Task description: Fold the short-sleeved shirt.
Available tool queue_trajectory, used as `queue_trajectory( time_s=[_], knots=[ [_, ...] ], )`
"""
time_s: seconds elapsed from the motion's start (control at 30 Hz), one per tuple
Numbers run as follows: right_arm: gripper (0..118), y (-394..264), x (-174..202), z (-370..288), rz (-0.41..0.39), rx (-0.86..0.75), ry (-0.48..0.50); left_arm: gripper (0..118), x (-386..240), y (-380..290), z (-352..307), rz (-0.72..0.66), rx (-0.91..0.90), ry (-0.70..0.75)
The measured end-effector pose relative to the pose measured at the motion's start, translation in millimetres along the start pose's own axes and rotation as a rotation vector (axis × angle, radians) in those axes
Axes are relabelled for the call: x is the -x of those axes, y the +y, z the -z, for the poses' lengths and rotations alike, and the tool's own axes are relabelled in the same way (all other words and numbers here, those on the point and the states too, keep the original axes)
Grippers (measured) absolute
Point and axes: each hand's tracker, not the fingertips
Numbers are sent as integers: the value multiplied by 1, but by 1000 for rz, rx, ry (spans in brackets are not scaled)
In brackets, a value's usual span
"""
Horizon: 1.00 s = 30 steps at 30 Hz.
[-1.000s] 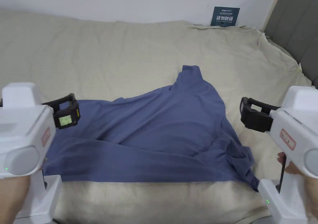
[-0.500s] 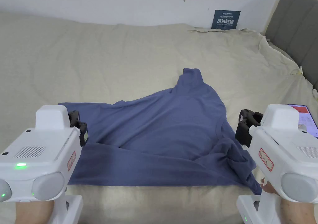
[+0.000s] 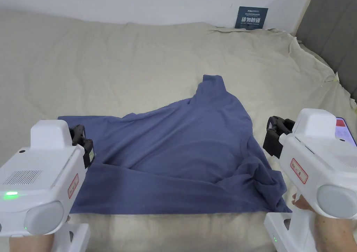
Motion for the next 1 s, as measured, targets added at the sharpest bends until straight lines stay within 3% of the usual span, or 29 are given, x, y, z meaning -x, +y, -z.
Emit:
queue_trajectory(
  time_s=[0.2,0.3,0.33,0.37,0.4,0.43,0.47,0.57,0.63,0.77,1.0],
  knots=[
    [0,28,-2,41,-6,4,16,0,-1,10,10,-13,-14,-1],
    [2,51,-4,75,37,30,30,0,-2,16,15,-14,-26,-4],
    [13,59,-6,89,34,54,38,0,-3,18,17,-12,-32,-5],
    [33,67,-6,104,31,78,45,0,-3,20,19,-10,-38,-4],
    [62,75,-6,123,3,130,51,0,-3,22,22,-7,-41,-4],
    [99,83,-5,141,-18,186,53,0,-3,24,25,-7,-44,-2],
    [113,87,-3,159,-49,258,40,0,-4,26,27,-10,-46,-2],
    [115,94,2,208,-119,332,6,0,-2,31,36,-39,-41,5],
    [115,94,2,246,-116,406,-21,0,-3,35,41,-54,-43,10],
    [115,85,-7,312,-16,558,-47,0,-4,41,52,-48,-44,22],
    [115,57,-28,394,83,757,-122,0,-2,42,80,-73,-23,43]
  ],
)
